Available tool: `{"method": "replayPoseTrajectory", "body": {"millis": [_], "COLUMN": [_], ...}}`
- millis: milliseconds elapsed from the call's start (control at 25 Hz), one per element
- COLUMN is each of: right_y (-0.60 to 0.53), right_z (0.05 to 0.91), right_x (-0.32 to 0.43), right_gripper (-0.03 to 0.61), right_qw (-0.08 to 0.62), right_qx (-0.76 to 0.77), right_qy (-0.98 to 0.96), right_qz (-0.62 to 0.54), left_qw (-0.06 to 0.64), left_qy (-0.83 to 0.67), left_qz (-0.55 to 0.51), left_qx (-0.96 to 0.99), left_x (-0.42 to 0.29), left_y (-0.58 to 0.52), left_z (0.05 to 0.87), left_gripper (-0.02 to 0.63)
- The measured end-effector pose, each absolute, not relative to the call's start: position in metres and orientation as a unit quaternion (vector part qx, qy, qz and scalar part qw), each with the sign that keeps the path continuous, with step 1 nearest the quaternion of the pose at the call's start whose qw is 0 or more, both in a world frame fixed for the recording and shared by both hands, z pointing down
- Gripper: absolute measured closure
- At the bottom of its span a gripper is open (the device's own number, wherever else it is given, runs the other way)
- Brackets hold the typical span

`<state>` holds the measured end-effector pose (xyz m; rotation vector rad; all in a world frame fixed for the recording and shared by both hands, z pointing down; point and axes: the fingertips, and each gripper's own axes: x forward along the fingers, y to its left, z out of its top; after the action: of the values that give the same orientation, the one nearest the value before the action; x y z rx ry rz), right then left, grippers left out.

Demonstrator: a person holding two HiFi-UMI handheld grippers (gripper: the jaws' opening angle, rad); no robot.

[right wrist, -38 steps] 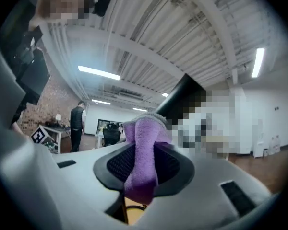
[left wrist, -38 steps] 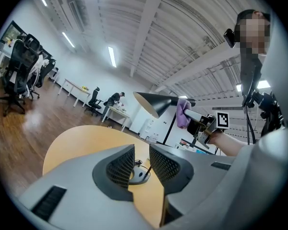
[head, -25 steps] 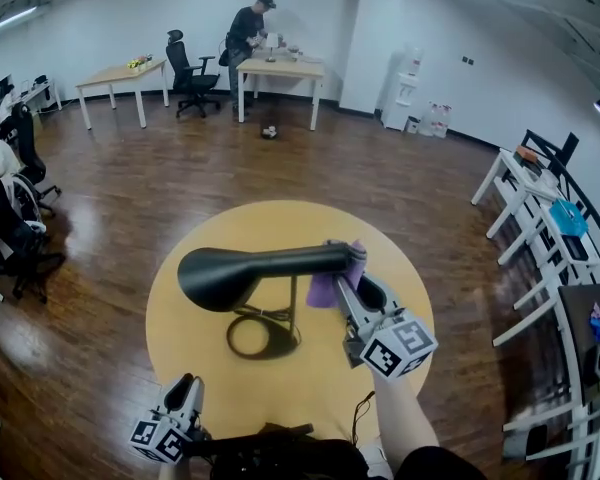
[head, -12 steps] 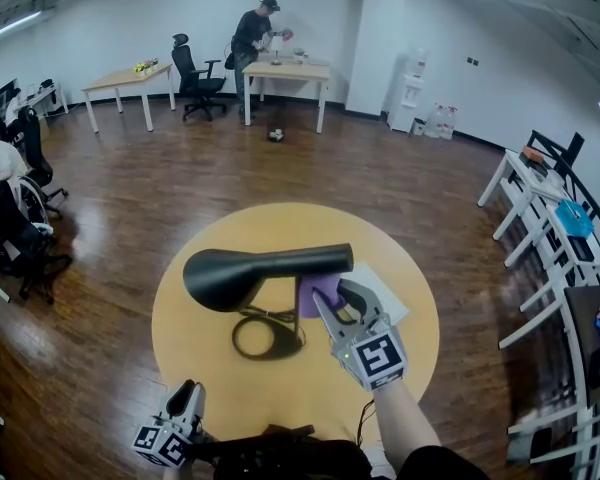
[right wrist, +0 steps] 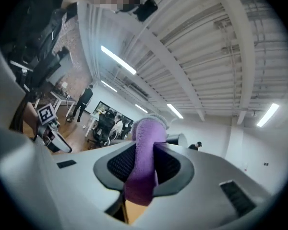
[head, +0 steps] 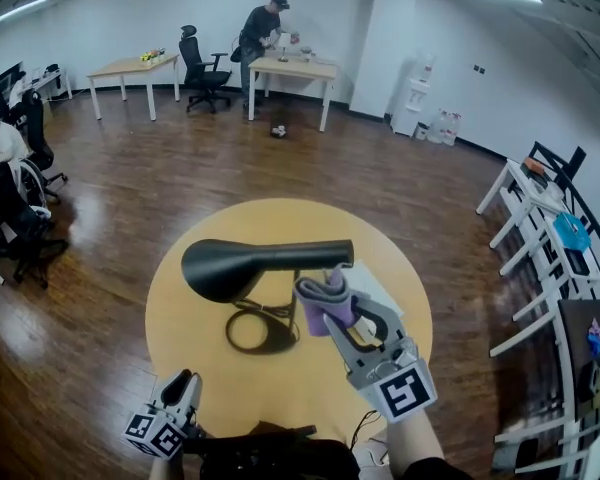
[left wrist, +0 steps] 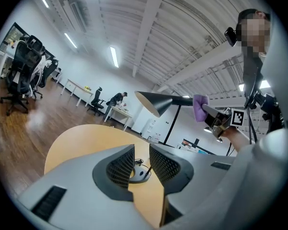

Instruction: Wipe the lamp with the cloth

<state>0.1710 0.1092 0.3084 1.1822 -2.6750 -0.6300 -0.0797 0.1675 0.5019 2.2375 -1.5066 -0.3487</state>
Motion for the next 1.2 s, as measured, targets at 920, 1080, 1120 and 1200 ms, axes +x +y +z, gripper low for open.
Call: {"method": "replayPoseTrajectory", "body": {"millis": [920, 1080, 1120, 1200], "right_y": [0.051, 0.063, 0.07, 0.08], "right_z": [0.35, 0.324, 0.305, 0.261], "right_x": [0.06, 0.065, 0.071, 0.085], "right_gripper": [0.479, 0.479, 0.479, 0.48], "right_qw": [0.159, 0.13, 0.116, 0.097], "right_qx": [0.448, 0.457, 0.465, 0.488], "right_qy": [-0.829, -0.834, -0.828, -0.803], "right_qz": [-0.296, -0.28, -0.291, -0.328], "left_qw": [0.208, 0.22, 0.221, 0.222], "left_qy": [-0.558, -0.54, -0.535, -0.522], "left_qz": [-0.164, -0.152, -0.154, -0.156], "left_qx": [0.787, 0.798, 0.8, 0.809], "left_x": [-0.138, -0.144, -0.145, -0.148], "left_y": [0.184, 0.177, 0.173, 0.16], "left_z": [0.497, 0.499, 0.502, 0.506], "left_gripper": [0.528, 0.528, 0.528, 0.528]}}
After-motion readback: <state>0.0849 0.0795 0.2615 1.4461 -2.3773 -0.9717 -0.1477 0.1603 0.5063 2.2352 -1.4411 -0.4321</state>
